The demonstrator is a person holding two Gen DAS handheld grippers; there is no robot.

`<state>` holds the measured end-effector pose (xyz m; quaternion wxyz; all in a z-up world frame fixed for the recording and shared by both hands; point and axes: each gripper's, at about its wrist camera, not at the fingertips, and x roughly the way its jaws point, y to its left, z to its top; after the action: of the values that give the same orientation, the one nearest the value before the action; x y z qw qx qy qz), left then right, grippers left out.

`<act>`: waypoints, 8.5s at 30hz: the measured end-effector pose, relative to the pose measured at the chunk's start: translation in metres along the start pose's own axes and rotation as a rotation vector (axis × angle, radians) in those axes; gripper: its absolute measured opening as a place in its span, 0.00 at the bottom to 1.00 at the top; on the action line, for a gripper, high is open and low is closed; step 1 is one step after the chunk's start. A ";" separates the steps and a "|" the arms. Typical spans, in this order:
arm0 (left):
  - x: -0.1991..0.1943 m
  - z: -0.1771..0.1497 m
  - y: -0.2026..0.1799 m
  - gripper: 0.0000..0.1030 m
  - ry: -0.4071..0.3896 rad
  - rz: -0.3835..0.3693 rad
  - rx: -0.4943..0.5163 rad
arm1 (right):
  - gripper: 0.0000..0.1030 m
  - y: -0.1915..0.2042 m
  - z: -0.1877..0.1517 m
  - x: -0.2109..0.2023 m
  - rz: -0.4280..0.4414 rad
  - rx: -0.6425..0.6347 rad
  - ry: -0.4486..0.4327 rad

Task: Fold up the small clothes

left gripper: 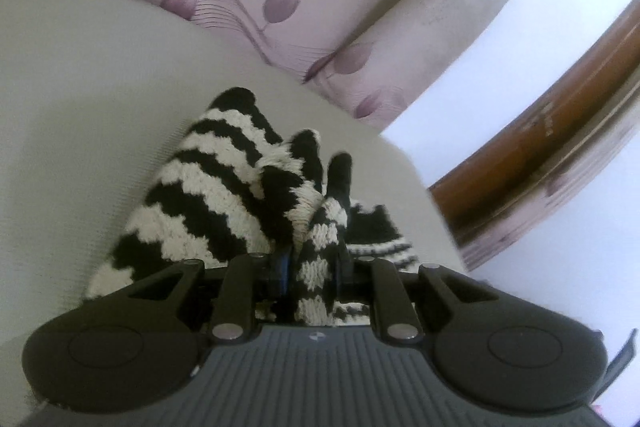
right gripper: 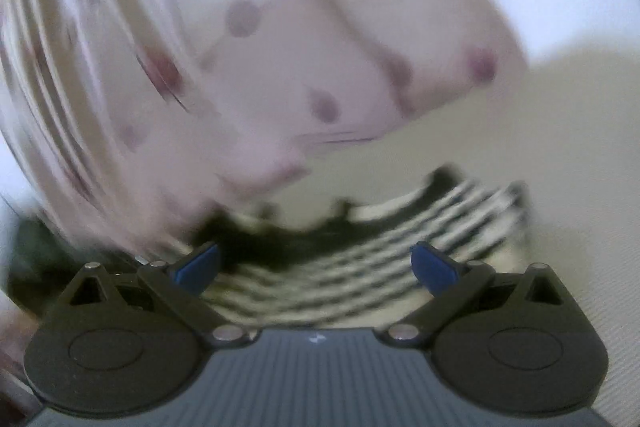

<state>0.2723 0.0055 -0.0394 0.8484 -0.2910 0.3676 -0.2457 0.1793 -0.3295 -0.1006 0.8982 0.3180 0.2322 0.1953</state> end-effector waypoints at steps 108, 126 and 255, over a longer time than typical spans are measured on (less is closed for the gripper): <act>0.037 -0.102 -0.061 0.34 -0.042 -0.098 0.425 | 0.17 0.089 0.133 0.065 0.061 -0.427 0.339; 0.037 -0.099 -0.057 0.34 -0.027 -0.110 0.365 | 0.15 0.011 0.135 0.081 -0.163 -0.329 0.410; 0.111 -0.012 0.004 1.00 0.264 -0.155 0.267 | 0.97 -0.015 0.084 -0.060 -0.133 -0.208 0.161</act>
<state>0.3317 -0.0658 -0.1023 0.8025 -0.1685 0.4163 -0.3929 0.1787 -0.4101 -0.0348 0.9158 0.1902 0.3028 0.1831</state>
